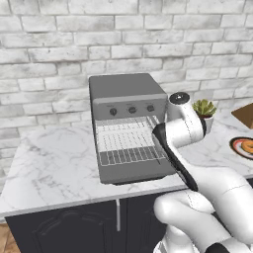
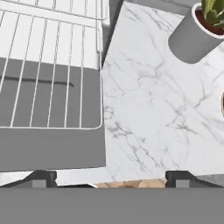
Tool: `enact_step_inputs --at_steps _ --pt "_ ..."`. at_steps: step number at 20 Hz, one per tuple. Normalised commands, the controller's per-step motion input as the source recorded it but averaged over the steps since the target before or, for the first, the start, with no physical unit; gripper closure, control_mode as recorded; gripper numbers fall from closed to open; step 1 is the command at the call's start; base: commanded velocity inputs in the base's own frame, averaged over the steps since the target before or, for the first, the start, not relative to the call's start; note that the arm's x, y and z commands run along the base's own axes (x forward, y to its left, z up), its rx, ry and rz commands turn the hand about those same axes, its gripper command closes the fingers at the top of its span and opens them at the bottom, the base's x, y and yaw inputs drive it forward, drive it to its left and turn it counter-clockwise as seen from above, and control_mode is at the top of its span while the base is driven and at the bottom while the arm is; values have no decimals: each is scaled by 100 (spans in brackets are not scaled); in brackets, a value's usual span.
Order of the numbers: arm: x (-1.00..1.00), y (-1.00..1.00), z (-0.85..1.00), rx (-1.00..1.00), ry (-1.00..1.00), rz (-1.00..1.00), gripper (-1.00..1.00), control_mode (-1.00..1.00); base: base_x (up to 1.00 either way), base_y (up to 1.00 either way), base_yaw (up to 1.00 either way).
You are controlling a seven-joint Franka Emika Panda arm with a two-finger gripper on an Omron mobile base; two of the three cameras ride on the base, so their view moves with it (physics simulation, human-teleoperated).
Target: Pick up the bagel from the plate, place it on the toaster oven rack, close the door, and set the timer.
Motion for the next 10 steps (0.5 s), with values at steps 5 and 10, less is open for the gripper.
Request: enact_step_inputs --at_steps 5,10 --pt "3 -100 0 9 0 -9 -100 -100 0 0 0" --pt "5 -98 0 1 0 -3 -100 -100 0 0 0"
